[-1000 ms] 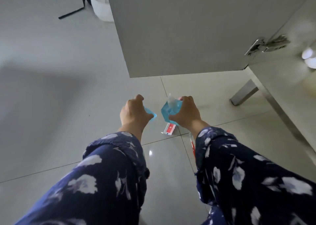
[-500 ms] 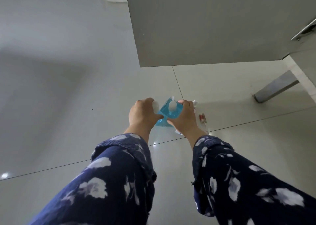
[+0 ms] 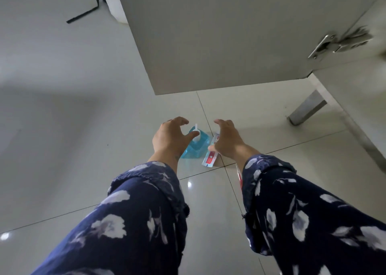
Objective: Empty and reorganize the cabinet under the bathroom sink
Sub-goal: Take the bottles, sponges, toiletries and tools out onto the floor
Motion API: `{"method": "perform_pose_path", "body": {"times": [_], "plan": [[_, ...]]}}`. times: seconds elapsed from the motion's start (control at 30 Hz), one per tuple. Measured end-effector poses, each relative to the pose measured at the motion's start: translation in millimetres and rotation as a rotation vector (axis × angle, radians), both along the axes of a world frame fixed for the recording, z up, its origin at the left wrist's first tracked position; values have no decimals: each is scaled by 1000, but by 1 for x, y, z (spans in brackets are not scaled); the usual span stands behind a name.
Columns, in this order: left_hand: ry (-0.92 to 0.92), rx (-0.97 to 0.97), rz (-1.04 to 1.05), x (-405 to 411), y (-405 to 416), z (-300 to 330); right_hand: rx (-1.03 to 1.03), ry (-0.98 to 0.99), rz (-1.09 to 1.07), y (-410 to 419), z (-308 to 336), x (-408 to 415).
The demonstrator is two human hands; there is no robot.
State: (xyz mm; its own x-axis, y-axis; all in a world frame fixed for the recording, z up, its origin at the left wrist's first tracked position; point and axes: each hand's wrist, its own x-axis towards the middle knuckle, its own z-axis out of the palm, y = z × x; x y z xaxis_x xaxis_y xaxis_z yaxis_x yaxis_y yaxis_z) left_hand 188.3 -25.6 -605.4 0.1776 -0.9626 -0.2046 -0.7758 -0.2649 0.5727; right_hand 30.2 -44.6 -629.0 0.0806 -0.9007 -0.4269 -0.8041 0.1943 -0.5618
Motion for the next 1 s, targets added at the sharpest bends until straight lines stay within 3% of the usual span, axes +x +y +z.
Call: {"method": "perform_pose_path", "body": {"times": [0.23, 0.5, 0.73, 1.0], "plan": [[66, -21, -193, -72, -25, 59, -78, 88, 22, -11, 79, -81], [157, -122, -376, -215, -39, 110, -317, 77, -249, 4, 147, -222], [241, -156, -543, -324, -33, 113, -574, 138, -536, 42, 173, -326], [339, -178, -566, -390, -46, 92, -624, 318, -832, 55, 157, -400]]}}
